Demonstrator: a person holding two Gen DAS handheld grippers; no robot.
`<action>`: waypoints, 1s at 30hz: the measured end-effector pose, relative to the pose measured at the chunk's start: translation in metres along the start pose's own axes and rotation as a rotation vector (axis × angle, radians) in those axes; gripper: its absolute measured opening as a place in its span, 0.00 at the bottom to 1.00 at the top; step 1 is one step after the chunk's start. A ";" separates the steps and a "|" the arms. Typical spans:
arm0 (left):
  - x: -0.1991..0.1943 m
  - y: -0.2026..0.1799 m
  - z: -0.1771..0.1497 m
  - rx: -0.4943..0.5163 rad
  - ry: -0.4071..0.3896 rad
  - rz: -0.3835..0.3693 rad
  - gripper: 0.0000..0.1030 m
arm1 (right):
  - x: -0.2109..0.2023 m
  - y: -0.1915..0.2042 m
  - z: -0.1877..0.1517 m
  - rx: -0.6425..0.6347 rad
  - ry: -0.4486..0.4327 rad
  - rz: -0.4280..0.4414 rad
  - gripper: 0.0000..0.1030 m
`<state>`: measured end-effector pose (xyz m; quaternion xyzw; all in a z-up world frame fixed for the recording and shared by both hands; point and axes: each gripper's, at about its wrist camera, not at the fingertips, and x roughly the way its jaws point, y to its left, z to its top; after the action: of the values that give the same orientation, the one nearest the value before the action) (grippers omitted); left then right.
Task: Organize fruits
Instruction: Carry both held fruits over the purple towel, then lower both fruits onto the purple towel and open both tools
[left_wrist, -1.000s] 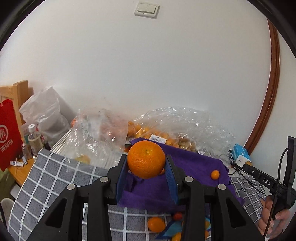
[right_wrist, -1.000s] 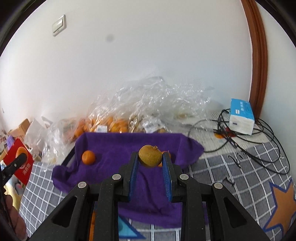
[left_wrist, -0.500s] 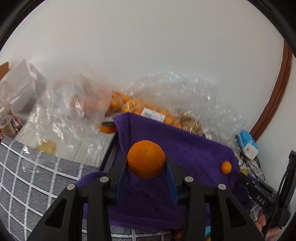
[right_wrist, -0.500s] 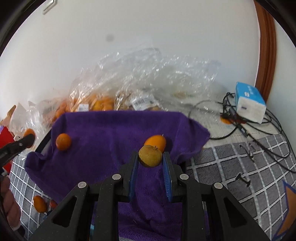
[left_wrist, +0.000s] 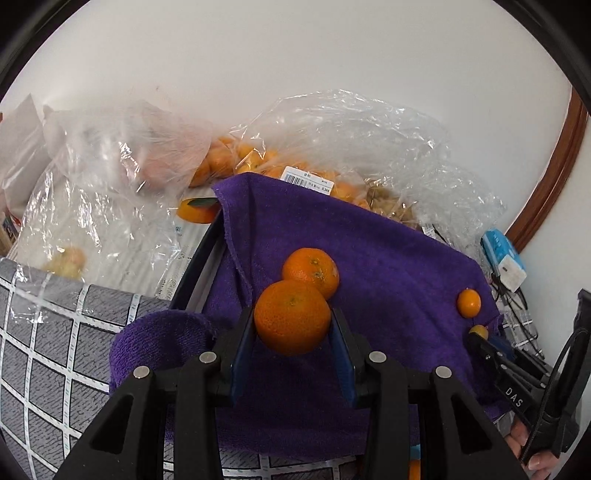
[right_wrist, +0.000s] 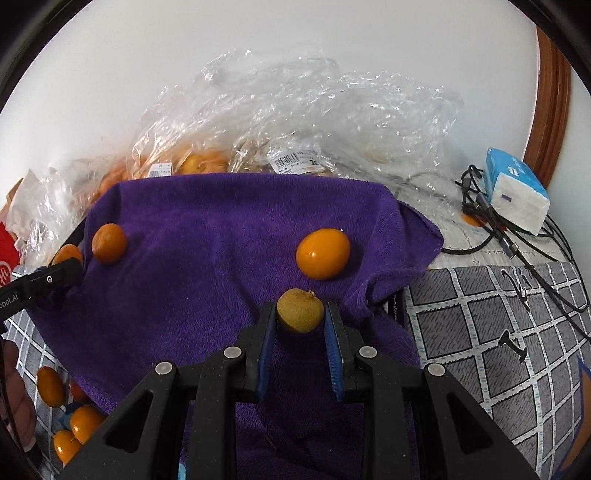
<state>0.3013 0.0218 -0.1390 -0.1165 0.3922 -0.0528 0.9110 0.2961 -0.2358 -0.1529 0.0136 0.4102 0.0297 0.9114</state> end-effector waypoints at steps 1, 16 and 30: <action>0.000 -0.001 0.000 0.006 0.000 0.006 0.37 | 0.000 0.000 0.000 -0.003 0.000 0.000 0.33; -0.008 -0.012 -0.005 0.053 -0.068 0.029 0.48 | -0.018 -0.001 -0.001 0.006 -0.051 -0.032 0.52; -0.058 -0.021 0.004 0.055 -0.190 -0.042 0.48 | -0.054 -0.003 0.011 0.073 -0.098 -0.035 0.52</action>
<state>0.2642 0.0134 -0.0897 -0.1043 0.2998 -0.0714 0.9456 0.2688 -0.2420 -0.1054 0.0412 0.3659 -0.0019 0.9297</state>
